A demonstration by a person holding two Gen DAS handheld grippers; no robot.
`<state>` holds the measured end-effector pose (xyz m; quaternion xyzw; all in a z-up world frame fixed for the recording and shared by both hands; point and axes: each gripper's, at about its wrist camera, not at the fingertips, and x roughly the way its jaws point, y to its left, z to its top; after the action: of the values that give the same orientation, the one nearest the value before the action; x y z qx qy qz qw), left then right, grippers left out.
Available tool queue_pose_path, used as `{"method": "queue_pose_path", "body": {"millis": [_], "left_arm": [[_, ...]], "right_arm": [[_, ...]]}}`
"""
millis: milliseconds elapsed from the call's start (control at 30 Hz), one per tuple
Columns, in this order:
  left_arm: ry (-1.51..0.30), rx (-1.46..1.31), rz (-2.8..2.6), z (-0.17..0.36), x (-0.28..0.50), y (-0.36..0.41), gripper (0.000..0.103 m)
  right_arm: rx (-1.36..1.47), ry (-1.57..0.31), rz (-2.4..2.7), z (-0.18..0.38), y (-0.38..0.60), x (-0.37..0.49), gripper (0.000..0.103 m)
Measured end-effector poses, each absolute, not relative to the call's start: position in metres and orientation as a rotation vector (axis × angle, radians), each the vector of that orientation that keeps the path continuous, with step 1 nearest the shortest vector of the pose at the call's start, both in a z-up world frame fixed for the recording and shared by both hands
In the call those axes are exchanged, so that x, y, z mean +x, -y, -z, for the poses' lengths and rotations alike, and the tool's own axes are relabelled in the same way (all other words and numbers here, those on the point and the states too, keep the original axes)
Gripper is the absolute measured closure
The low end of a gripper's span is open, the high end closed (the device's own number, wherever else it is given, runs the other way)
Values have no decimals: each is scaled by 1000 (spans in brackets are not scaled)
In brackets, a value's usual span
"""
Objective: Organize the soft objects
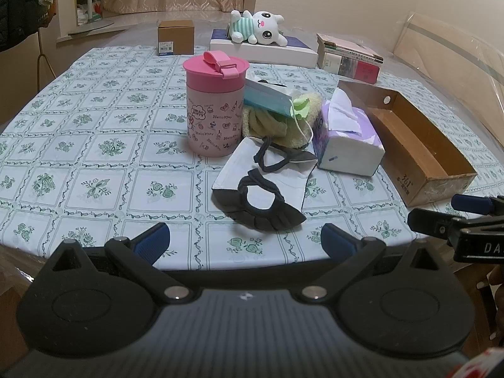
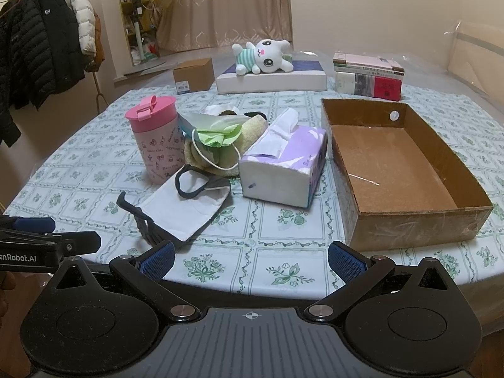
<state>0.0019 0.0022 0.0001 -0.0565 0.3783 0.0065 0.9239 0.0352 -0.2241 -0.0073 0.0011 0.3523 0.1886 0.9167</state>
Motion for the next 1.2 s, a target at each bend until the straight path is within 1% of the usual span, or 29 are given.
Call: {"method": "queue_pose_path", "body": {"millis": [533, 733, 833, 1200], "left_arm": [[-781, -122, -11, 4, 2, -3, 2], [-793, -137, -11, 8, 5, -7, 2], [-802, -160, -13, 12, 10, -12, 4], [-849, -280, 14, 43, 49, -22, 6]], "right_arm": [[4, -727, -387, 7, 225, 36, 0], [15, -729, -388, 17, 224, 36, 0], [28, -724, -385, 20, 225, 38, 0], [74, -730, -381, 34, 227, 65, 1]]}}
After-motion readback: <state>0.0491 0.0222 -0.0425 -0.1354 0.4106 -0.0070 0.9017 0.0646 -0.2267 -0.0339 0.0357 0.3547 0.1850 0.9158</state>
